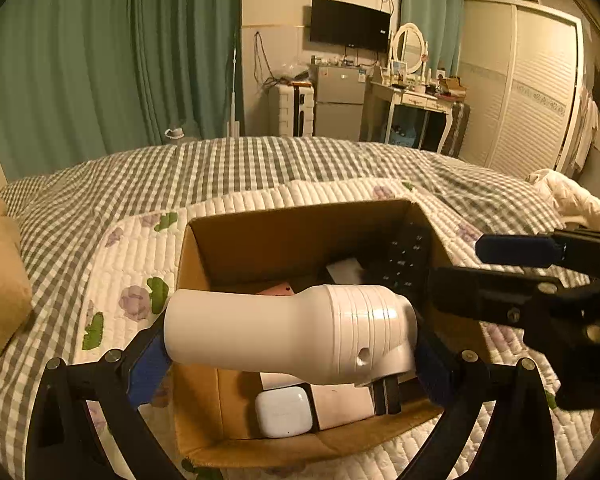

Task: Organize rigid objects
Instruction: 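Lower the hair dryer into the box and open both tools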

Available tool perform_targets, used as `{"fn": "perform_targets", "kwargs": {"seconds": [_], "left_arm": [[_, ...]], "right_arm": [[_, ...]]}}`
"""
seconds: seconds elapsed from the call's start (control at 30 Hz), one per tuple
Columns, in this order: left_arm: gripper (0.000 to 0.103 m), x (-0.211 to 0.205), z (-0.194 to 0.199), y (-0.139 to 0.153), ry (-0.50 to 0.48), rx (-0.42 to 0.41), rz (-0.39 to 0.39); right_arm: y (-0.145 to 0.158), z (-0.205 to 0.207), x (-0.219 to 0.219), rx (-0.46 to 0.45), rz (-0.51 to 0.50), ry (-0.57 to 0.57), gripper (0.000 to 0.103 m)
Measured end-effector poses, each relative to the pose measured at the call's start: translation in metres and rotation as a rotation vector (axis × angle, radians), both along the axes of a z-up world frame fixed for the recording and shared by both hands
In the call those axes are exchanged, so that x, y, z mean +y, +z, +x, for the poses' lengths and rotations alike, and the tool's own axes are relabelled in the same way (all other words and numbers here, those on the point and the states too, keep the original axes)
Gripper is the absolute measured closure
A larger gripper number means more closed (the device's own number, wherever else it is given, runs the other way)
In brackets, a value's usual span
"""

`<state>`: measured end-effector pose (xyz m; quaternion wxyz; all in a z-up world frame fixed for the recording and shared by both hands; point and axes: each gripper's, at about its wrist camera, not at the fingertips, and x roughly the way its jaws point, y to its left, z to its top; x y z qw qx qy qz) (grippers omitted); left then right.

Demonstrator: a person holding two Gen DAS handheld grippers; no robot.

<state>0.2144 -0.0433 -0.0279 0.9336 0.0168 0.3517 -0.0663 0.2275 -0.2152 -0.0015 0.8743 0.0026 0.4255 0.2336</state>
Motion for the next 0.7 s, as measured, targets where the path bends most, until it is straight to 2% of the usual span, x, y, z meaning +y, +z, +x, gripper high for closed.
{"fn": "perform_targets", "kwargs": {"seconds": [0.23,0.43,0.7], "left_arm": [[0.0,-0.005,-0.008,0.009,-0.017,-0.01,-0.011],[0.0,-0.007,-0.007,0.005,-0.029,-0.002,-0.012],[0.0,-0.005,0.001,-0.015,-0.018,0.039,-0.002]], "right_arm": [[0.004,-0.009,0.004,0.039,0.065,0.06,0.036],[-0.004,-0.003,0.005,0.074,0.117,0.075,0.036],[-0.025,0.005,0.015,0.106,0.086,0.087,0.036]]}}
